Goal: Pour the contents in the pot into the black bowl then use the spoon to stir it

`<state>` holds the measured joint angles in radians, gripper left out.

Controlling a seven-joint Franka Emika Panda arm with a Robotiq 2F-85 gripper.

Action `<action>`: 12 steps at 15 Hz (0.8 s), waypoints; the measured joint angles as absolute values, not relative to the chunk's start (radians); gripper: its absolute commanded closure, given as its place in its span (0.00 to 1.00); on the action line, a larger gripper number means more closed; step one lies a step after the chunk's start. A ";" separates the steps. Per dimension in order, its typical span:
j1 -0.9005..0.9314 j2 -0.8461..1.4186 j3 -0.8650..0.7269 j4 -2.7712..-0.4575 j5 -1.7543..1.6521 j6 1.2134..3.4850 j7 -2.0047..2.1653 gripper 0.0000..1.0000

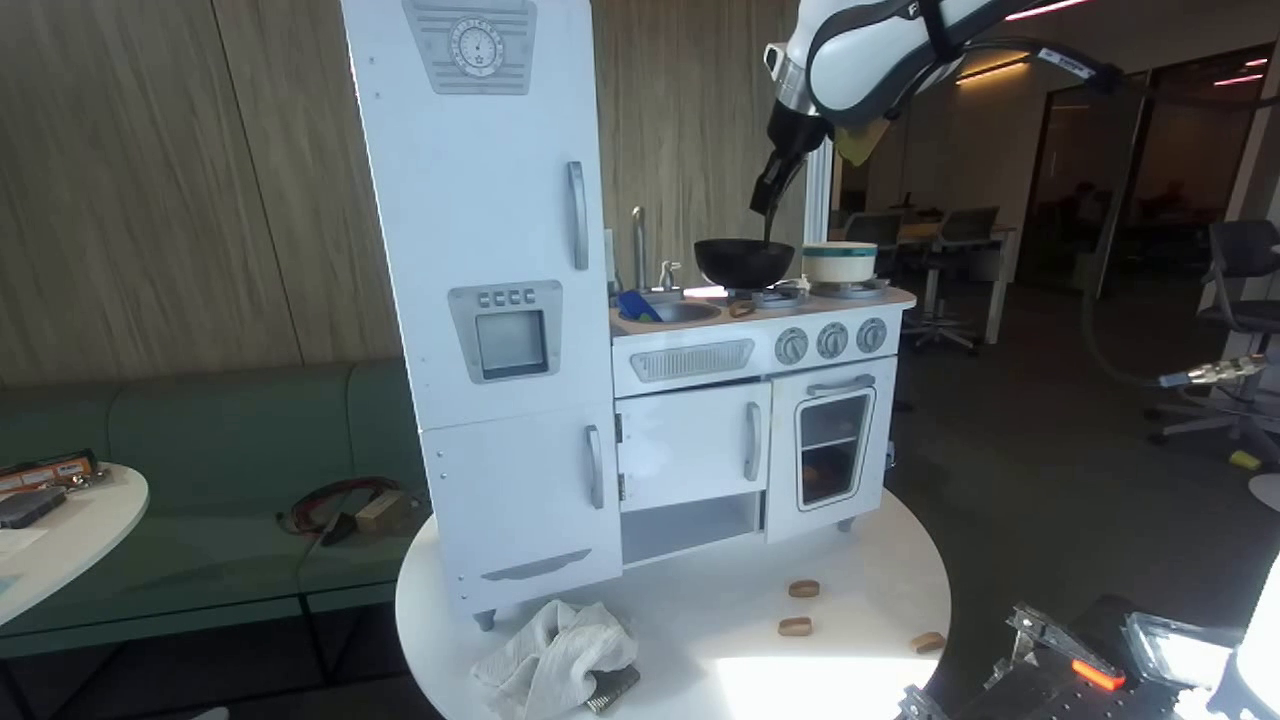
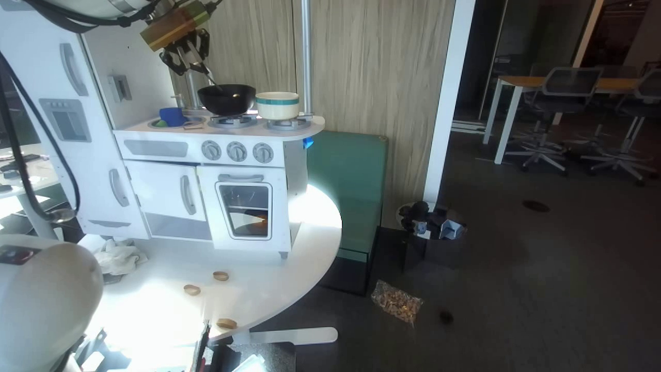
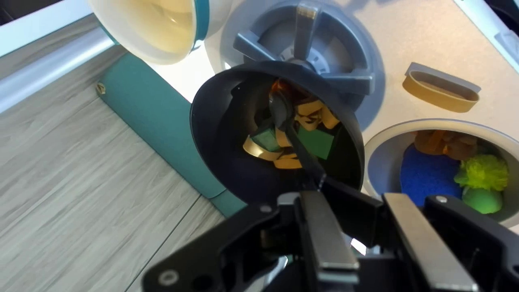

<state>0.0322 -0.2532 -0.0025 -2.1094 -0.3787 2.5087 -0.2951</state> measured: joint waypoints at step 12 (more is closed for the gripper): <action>0.010 -0.323 -0.002 -2.165 -0.385 2.466 -0.253 0.96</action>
<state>0.0103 -0.3230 -0.0019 -2.1645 -0.3850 2.4658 -0.2527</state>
